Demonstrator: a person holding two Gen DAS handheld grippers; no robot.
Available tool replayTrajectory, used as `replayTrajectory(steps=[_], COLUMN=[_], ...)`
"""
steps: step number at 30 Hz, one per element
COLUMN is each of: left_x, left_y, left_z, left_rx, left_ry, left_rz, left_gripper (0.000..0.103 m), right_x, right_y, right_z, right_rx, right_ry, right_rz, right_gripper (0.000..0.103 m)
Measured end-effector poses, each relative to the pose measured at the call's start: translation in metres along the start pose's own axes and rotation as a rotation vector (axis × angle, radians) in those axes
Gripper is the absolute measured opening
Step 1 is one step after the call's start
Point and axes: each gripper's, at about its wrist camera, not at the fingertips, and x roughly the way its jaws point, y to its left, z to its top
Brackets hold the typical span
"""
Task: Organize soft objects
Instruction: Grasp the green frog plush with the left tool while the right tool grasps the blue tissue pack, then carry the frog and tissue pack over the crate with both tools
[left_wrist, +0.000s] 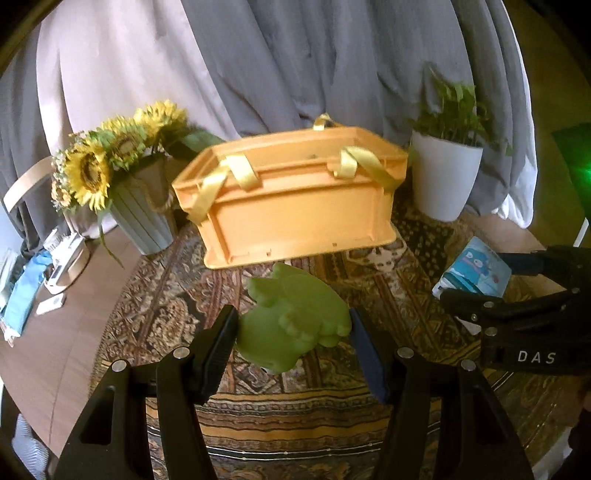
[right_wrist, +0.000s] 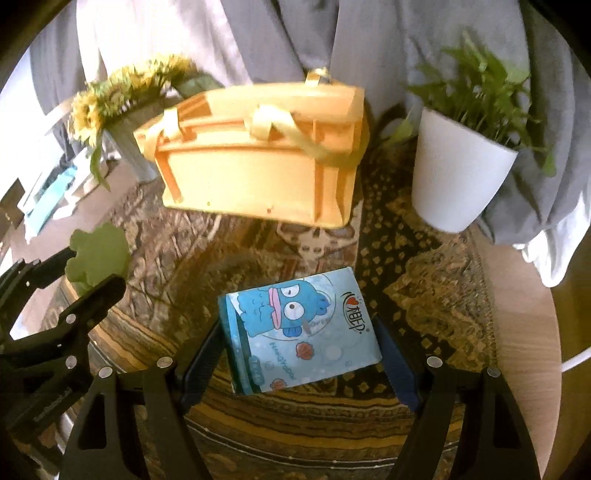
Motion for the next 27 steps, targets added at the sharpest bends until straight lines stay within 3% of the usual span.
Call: replayTrajectory(steps=[27], left_x=[-0.037], left_y=[0.064], left_z=[0.072], left_rx=[0.012], left_ry=[-0.181], left_rz=[-0.028], left_gripper=[0.061], right_x=[-0.064], right_y=[0.044], right_z=[0.07], right_rx=[0.067], right_ry=[-0.285], right_rz=[-0.046], right_gripper=[0.08])
